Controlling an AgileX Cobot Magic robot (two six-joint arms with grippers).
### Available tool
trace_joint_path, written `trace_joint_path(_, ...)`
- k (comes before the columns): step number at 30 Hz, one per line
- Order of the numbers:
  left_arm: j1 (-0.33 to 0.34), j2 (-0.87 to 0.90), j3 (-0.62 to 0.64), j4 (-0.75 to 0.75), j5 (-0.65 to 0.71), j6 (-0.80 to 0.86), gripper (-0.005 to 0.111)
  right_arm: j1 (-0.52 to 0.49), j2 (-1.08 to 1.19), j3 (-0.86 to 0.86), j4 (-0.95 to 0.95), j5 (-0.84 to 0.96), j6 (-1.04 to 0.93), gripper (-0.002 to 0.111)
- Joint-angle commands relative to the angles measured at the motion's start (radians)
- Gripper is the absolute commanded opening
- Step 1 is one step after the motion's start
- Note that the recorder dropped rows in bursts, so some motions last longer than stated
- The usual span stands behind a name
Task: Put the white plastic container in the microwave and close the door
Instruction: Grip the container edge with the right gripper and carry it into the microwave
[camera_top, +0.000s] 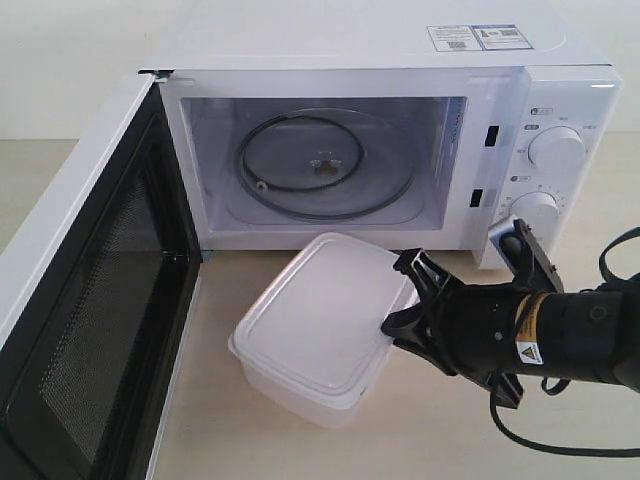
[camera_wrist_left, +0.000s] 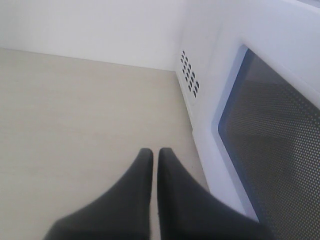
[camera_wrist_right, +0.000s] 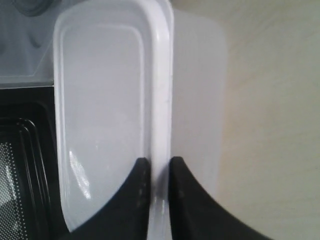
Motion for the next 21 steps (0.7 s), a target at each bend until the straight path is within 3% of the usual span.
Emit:
trace_joint_path(1,0.002,-0.004,0.004,-0.010,-0.002,-0.003,0.004,0.002,-0.002,-0.002,-0.008,0.010,-0.061,0.000)
trace_joint_path(21,0.002,-0.004,0.004,-0.010,-0.004,-0.003,0.004,0.002,-0.004,0.002,-0.017,-0.235,-0.097,0.000)
